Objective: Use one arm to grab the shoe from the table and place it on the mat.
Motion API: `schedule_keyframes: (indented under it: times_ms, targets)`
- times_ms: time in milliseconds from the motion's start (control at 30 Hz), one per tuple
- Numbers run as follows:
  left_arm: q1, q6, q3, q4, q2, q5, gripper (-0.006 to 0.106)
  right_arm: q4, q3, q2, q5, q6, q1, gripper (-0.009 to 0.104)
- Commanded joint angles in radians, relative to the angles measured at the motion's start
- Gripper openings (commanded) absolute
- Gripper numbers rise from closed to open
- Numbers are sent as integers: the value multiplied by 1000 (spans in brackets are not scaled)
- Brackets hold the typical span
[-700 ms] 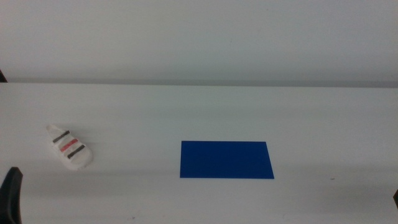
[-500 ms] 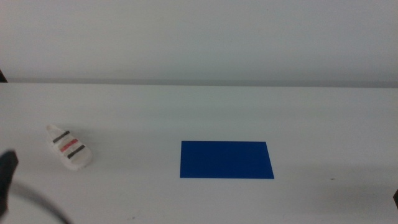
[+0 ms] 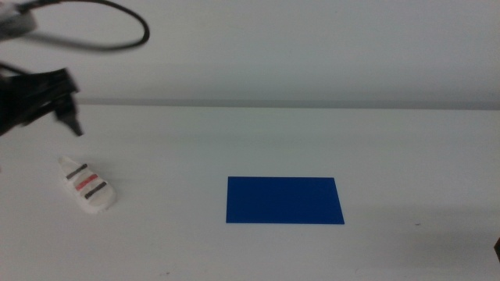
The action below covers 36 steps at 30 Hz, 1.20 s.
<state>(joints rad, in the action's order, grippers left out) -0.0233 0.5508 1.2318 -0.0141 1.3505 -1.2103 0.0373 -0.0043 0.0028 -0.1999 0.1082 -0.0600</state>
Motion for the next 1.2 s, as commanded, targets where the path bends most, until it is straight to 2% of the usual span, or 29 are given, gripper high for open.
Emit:
schedule_keyframes:
  times_ms: [0, 133, 333, 400, 767, 1167]
  targets:
    - [-9, 104, 61, -2, 114, -68, 94, 1, 43, -38, 7, 0, 0, 93]
    - [-7, 118, 89, 40, 231, -24, 94, 1, 43, -38, 7, 0, 0, 93]
    - [-7, 314, 89, 118, 331, 57, 94, 1, 43, -38, 7, 0, 0, 93]
    - [-7, 317, 89, 145, 358, 122, 94, 1, 43, -38, 7, 0, 0, 93]
    - [33, 281, 89, 93, 504, 231, 94, 1, 43, -38, 7, 0, 0, 93]
    - [33, 296, 89, 85, 616, 328, 94, 1, 43, -38, 7, 0, 0, 93]
